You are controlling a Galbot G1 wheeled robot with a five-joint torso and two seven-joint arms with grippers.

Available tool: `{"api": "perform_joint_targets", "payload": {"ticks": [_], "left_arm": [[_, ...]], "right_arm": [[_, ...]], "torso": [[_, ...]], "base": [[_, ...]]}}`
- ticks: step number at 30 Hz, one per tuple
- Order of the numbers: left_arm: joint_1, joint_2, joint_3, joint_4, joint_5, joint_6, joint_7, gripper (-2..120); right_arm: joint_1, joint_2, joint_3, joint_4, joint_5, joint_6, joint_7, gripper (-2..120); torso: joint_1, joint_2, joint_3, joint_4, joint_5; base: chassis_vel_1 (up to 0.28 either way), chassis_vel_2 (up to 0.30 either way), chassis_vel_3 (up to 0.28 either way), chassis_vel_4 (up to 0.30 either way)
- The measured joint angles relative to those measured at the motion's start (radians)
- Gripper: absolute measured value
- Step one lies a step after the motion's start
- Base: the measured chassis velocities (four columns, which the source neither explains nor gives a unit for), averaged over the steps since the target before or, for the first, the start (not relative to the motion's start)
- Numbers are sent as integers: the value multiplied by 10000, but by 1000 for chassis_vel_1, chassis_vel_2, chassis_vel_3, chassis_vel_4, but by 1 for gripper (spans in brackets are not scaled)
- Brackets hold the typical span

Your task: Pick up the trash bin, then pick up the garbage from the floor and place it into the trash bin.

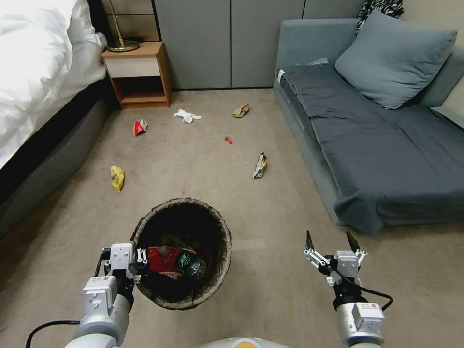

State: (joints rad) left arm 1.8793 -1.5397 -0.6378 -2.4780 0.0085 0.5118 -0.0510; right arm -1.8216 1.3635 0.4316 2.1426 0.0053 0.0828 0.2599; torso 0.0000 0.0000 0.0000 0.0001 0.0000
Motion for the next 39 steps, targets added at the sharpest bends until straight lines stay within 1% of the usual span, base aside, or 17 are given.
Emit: {"api": "perform_joint_targets", "payload": {"ticks": [22, 39], "left_arm": [[53, 12, -109, -134, 35, 145, -3, 1], [47, -43, -117, -140, 29, 145, -12, 1]], "right_arm": [[48, -13, -233, -317, -21, 135, 17, 100], [42, -16, -206, -384, -17, 181, 35, 100]], "torso": [[0, 0, 0, 0, 0], [0, 0, 0, 0, 1]], "base": [[-137, 131, 139, -131], [-171, 166, 165, -160]]}}
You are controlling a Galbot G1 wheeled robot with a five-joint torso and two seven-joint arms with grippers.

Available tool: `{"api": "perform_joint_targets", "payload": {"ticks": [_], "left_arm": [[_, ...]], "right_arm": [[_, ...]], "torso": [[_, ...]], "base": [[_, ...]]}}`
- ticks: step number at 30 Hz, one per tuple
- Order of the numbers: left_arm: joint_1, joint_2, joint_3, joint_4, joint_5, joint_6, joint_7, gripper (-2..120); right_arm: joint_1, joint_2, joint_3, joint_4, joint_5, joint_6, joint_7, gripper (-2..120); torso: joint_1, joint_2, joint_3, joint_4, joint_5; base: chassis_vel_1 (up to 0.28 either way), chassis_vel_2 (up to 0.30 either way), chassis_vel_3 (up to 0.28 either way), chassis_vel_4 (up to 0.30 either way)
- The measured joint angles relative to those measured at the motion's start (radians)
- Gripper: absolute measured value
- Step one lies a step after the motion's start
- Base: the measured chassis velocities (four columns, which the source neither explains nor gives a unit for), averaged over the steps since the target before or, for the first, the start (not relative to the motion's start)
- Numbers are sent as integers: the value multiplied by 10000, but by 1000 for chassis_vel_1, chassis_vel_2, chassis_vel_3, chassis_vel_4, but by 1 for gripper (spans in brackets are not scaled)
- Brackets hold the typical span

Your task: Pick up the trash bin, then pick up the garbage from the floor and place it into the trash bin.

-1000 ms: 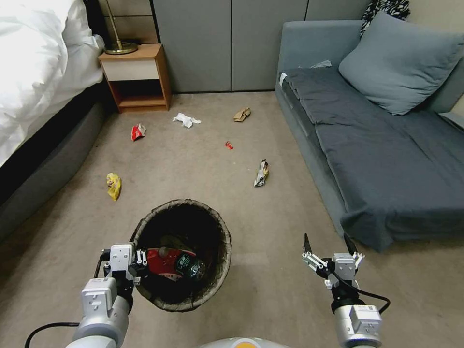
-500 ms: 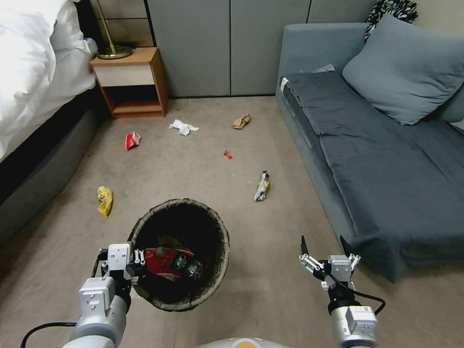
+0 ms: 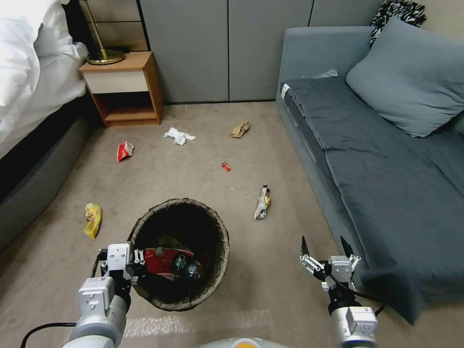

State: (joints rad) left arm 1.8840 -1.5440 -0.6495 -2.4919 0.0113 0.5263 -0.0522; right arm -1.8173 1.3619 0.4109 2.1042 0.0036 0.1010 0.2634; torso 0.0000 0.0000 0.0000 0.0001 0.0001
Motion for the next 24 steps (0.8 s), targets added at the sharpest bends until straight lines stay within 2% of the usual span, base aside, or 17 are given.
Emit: {"api": "perform_joint_targets", "payload": {"ticks": [24], "left_arm": [[28, -20, -89, -59, 19, 61, 18, 1]], "right_arm": [[41, 17, -19, -132, -11, 47, 1, 100]], "torso": [[0, 0, 0, 1, -3]], "base": [[-184, 185, 186, -181]]}}
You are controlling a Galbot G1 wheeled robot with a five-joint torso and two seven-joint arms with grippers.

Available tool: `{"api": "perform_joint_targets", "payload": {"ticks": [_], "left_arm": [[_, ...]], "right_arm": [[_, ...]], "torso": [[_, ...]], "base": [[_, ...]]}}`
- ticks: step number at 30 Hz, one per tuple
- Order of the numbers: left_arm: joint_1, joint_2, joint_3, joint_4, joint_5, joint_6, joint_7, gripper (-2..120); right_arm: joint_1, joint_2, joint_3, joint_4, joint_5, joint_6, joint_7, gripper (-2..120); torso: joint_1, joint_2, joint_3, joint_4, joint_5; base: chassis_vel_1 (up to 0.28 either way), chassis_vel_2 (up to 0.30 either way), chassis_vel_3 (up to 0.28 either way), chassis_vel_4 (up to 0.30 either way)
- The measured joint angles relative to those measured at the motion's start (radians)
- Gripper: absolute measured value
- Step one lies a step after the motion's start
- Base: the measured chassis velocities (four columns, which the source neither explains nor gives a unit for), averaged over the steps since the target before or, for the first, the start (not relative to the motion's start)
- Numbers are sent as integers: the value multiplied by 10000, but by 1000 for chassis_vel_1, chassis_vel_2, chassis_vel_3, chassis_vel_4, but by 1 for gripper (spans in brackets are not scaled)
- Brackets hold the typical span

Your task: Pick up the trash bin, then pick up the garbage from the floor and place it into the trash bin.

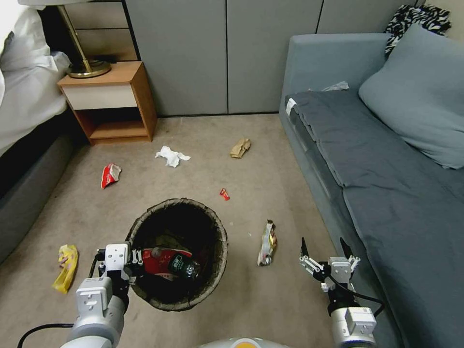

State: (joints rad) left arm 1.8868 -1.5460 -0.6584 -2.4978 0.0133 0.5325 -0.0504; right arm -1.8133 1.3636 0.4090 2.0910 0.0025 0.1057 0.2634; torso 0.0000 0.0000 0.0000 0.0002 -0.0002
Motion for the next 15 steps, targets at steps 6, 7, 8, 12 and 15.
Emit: {"api": "perform_joint_targets", "payload": {"ticks": [6, 7, 8, 12, 15], "left_arm": [[25, -7, 12, -4, 0, 0, 6, 1], [48, -8, 19, -12, 0, 11, 7, 1], [48, -8, 19, -12, 0, 11, 7, 1], [108, 1, 20, -17, -2, 50, 8, 1], [165, 6, -4, -17, -3, 52, 8, 1]], "right_arm": [[64, -80, 19, -50, -8, -214, 12, 100], [212, -190, 31, -111, 70, -413, 5, 100], [212, -190, 31, -111, 70, -413, 5, 100], [757, -496, -5, -325, 624, -1038, 4, 100], [1210, -754, -97, -537, 1337, -1732, 0, 100]], "torso": [[1, 0, 2, -5, 2], [1, -1, 2, -3, 1], [1, -1, 2, -3, 1], [0, 0, 0, -1, 2], [0, 0, 0, -1, 3]], "base": [[-173, 169, 156, -174], [-142, 86, 90, -112], [-142, 86, 90, -112], [-13, 21, 22, -9], [0, 0, 0, 0]]}}
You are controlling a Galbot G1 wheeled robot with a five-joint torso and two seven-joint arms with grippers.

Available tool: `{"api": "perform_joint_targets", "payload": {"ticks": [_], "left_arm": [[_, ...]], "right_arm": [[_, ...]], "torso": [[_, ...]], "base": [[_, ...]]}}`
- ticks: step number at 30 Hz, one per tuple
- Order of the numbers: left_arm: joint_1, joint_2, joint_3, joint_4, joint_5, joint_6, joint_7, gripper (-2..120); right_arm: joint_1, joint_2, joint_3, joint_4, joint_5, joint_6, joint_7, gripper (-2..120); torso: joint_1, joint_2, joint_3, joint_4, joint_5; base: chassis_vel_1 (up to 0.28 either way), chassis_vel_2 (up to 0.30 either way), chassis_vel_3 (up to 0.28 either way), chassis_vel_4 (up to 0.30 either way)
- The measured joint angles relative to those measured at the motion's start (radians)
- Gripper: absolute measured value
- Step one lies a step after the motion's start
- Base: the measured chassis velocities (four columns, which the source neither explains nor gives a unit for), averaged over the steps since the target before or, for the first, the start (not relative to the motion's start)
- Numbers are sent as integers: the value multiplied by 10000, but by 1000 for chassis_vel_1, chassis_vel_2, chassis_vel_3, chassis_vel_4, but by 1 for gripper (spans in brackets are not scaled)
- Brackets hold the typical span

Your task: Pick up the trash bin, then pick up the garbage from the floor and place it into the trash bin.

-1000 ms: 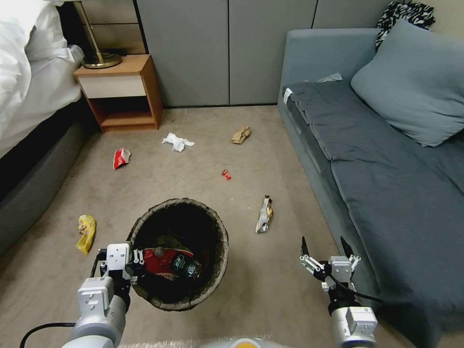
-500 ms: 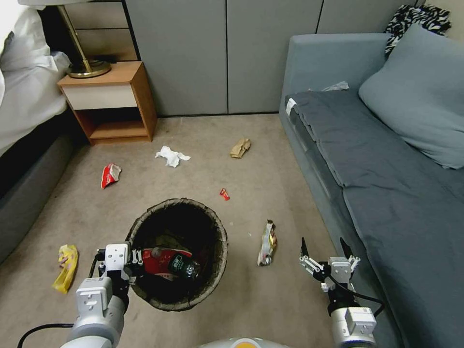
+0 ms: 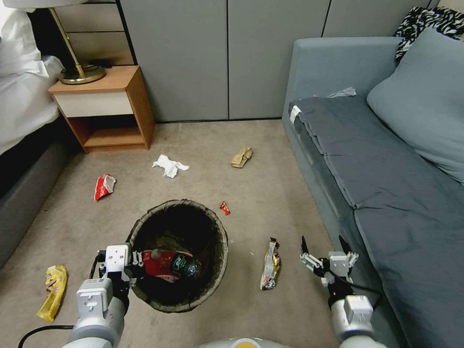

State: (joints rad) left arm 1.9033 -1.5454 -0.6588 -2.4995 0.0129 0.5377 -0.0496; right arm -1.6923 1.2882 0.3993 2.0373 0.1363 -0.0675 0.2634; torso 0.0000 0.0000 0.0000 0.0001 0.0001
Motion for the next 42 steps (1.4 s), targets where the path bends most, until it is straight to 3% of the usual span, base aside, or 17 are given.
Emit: {"api": "perform_joint_targets", "payload": {"ticks": [9, 19, 31, 42], "left_arm": [[230, -29, -13, -7, -10, 98, -7, 1], [403, -3, -70, -8, -25, 171, -34, 1], [304, 117, -133, -9, -89, 265, -44, 1], [216, 119, -78, -8, -69, 268, -38, 1]], "right_arm": [[1276, -332, -139, -1110, 1992, -1801, -683, 100], [2490, -153, -511, -2368, 2721, -3169, -1109, 100], [3643, 53, -1210, -4469, 3514, -3481, -1175, 100], [3914, 371, -1543, -5197, 3323, -3415, -1186, 100]], "torso": [[0, 0, 0, -1, -1], [0, 0, 1, 0, 2], [0, 0, 1, 0, -2], [0, 0, 1, -1, -2]], "base": [[0, 0, 0, 0], [0, 0, 0, 0], [0, 0, 0, 0], [0, 0, 0, 0]]}}
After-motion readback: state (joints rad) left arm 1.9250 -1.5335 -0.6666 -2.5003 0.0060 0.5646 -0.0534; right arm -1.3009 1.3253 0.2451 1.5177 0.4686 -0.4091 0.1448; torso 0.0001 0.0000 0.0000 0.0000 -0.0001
